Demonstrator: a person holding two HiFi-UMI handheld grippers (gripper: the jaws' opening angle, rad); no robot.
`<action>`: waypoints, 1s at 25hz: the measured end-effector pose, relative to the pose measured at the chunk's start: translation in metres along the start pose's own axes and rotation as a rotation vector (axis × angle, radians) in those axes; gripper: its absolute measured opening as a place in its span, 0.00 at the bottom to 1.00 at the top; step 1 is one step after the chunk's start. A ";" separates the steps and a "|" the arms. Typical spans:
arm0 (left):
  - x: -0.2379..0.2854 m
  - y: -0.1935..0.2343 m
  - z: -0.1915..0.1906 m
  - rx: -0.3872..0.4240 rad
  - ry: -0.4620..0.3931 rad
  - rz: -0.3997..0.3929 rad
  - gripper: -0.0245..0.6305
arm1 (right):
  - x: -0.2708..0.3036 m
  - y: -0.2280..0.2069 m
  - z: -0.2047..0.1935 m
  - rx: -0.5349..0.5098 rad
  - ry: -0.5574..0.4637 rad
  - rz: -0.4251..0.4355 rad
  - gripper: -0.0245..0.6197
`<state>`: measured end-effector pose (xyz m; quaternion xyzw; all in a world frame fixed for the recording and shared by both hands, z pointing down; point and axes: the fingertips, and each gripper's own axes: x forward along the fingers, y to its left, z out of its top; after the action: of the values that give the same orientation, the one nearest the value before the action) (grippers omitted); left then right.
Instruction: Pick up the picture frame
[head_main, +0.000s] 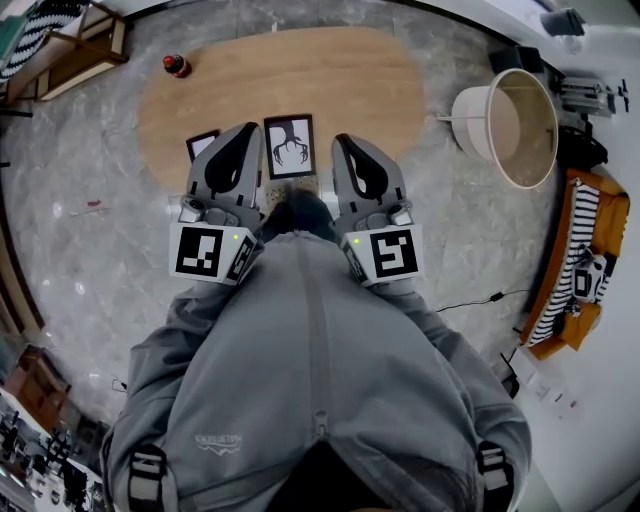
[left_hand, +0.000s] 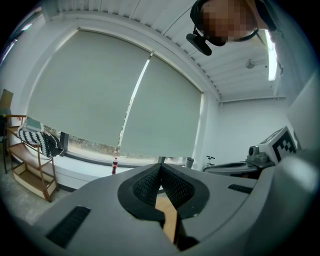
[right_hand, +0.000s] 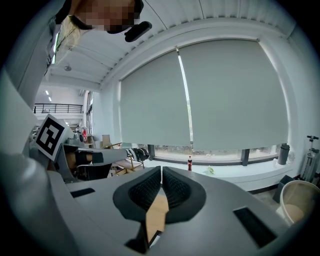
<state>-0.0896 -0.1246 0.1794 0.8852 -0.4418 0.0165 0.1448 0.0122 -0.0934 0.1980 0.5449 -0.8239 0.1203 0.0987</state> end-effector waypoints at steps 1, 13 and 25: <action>0.003 0.002 -0.004 -0.001 0.007 0.003 0.06 | 0.003 -0.002 -0.004 0.006 0.004 0.001 0.09; 0.041 0.003 -0.021 0.019 0.027 0.100 0.06 | 0.023 -0.047 -0.030 0.030 0.012 0.110 0.09; 0.069 0.013 -0.063 0.029 0.038 0.087 0.06 | 0.072 -0.065 -0.079 -0.009 0.061 0.184 0.09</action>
<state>-0.0512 -0.1688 0.2541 0.8666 -0.4769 0.0460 0.1397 0.0470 -0.1573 0.3004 0.4627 -0.8676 0.1417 0.1149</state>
